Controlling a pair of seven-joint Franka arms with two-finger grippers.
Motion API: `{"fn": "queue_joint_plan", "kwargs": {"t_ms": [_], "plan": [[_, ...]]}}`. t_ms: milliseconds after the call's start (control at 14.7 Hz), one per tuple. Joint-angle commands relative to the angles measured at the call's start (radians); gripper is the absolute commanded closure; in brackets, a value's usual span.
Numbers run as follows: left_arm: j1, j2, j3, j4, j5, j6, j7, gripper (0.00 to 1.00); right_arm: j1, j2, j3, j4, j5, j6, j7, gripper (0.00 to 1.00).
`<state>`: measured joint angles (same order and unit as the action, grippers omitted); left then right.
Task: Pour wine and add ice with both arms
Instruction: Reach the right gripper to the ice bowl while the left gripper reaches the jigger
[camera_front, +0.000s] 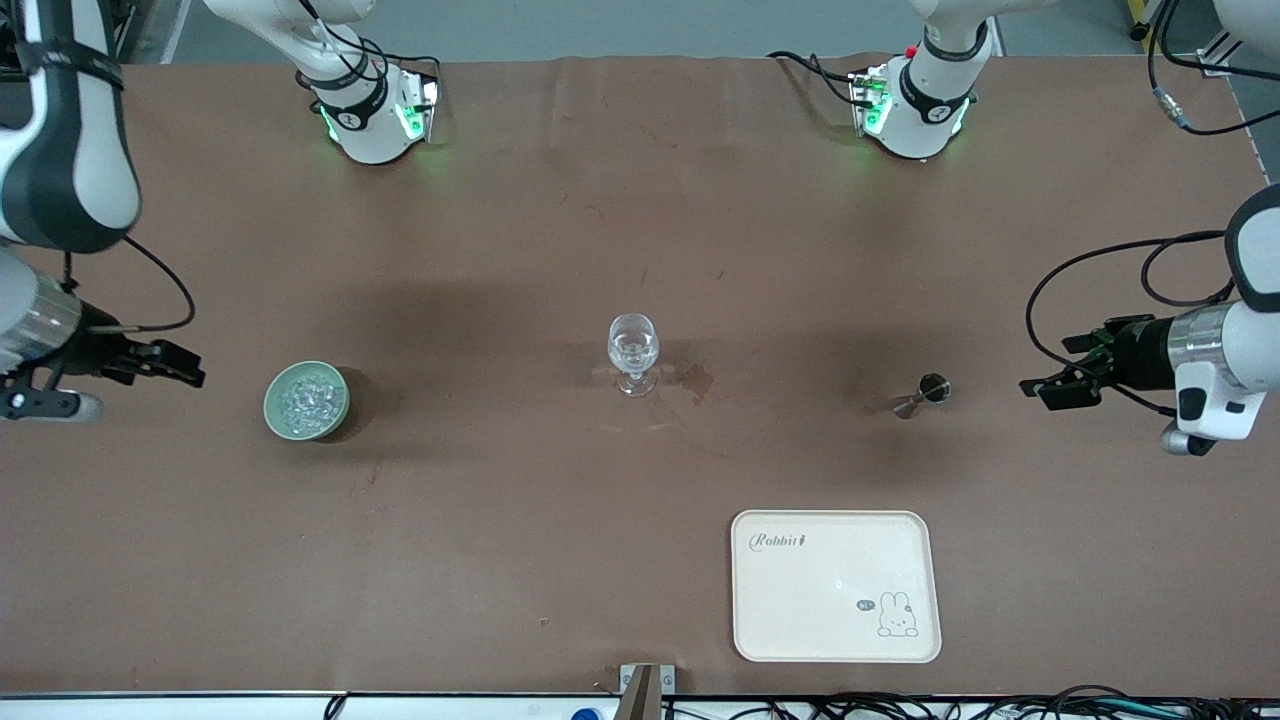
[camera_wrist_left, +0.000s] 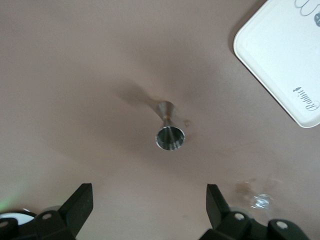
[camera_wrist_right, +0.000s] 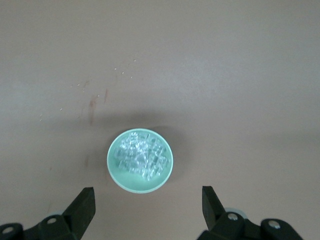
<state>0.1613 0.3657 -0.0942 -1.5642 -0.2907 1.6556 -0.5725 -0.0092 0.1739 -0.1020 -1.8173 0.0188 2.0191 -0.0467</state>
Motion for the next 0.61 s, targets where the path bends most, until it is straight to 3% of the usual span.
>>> {"fn": "queue_joint_plan", "kwargs": {"t_ms": [0, 204, 544], "plan": [[0.064, 0.059, -0.002, 0.020, -0.127, -0.008, -0.017, 0.00, 0.011, -0.004, 0.008, -0.103, 0.004, 0.114, 0.092, 0.05], [0.142, 0.136, -0.002, 0.004, -0.310, -0.008, -0.006, 0.00, 0.026, 0.045, 0.008, -0.148, 0.004, 0.203, 0.163, 0.07], [0.190, 0.248, -0.002, -0.025, -0.539, -0.014, -0.013, 0.00, 0.034, 0.102, 0.008, -0.226, 0.004, 0.326, 0.214, 0.15]]}}
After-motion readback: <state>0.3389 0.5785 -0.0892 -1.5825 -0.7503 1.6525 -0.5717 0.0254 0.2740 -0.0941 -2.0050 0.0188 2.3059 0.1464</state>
